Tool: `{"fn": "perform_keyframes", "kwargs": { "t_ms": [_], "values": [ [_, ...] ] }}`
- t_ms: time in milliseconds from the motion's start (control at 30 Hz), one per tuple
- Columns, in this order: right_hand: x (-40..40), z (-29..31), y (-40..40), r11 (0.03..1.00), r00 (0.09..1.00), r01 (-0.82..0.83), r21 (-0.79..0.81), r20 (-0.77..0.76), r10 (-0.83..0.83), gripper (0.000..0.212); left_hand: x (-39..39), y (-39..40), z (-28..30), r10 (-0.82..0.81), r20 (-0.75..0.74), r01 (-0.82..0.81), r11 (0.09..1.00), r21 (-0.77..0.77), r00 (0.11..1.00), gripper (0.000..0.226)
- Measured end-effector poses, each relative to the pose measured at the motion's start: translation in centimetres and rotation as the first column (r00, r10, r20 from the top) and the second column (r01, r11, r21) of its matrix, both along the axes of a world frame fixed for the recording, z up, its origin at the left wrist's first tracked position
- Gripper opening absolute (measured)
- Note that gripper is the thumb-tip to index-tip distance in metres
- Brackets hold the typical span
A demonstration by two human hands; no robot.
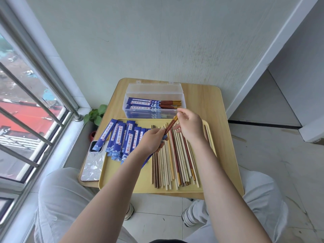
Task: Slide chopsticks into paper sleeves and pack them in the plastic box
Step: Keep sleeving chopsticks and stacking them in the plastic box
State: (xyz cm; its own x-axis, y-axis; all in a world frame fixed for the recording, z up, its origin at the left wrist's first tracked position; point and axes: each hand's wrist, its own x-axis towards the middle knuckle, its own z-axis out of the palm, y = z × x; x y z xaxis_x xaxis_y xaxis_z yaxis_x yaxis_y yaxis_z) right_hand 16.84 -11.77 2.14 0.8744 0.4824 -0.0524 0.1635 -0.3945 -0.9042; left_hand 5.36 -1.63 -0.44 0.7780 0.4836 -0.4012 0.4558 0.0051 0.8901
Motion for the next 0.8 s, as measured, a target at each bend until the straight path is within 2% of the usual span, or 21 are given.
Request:
{"fn": "perform_keyframes", "kwargs": {
  "t_ms": [67, 133, 233, 300, 367, 533, 600, 667, 800],
  "values": [
    [0.6, -0.3, 0.4, 0.999, 0.998, 0.022, 0.035, -0.055, -0.020, 0.027, 0.6, 0.6, 0.1, -0.003, -0.031, 0.007, 0.994, 0.107, 1.000, 0.045],
    [1.3, -0.4, 0.8, 0.992, 0.987, 0.061, 0.107, -0.155, -0.044, 0.023, 1.3, 1.3, 0.3, -0.029, -0.101, 0.062, 0.938, 0.341, 0.994, 0.046],
    [2.3, 0.0, 1.3, 0.956, 0.918, 0.174, 0.235, -0.389, -0.071, 0.016, 2.8, 2.5, 1.6, -0.048, -0.211, 0.176, 0.740, 0.649, 0.976, 0.045],
    [3.2, 0.2, 1.8, 0.912, 0.856, 0.266, 0.311, -0.511, -0.076, 0.015, 4.0, 3.3, 2.6, -0.053, -0.249, 0.232, 0.589, 0.774, 0.967, 0.042],
    [4.0, 0.2, 2.1, 0.865, 0.819, 0.355, 0.354, -0.564, -0.105, 0.017, 5.1, 3.9, 3.0, -0.049, -0.212, 0.208, 0.502, 0.839, 0.976, 0.038],
    [6.6, -0.2, 2.7, 0.733, 0.737, 0.558, 0.391, -0.639, -0.220, 0.018, 6.0, 5.7, 1.0, 0.010, 0.026, -0.028, 0.486, 0.873, 1.000, 0.051],
    [7.4, -0.6, 3.1, 0.697, 0.711, 0.610, 0.376, -0.648, -0.274, 0.019, 5.7, 6.2, 0.2, 0.040, -0.030, 0.006, 0.497, 0.868, 0.999, 0.054],
    [8.0, -1.1, 3.9, 0.683, 0.695, 0.639, 0.354, -0.647, -0.314, 0.019, 5.4, 6.8, -0.6, 0.060, -0.148, 0.094, 0.528, 0.844, 0.987, 0.060],
    [8.1, -1.9, 5.7, 0.766, 0.735, 0.575, 0.288, -0.593, -0.328, 0.017, 5.0, 8.0, -1.2, 0.035, -0.259, 0.198, 0.547, 0.813, 0.965, 0.064]
  ]
}}
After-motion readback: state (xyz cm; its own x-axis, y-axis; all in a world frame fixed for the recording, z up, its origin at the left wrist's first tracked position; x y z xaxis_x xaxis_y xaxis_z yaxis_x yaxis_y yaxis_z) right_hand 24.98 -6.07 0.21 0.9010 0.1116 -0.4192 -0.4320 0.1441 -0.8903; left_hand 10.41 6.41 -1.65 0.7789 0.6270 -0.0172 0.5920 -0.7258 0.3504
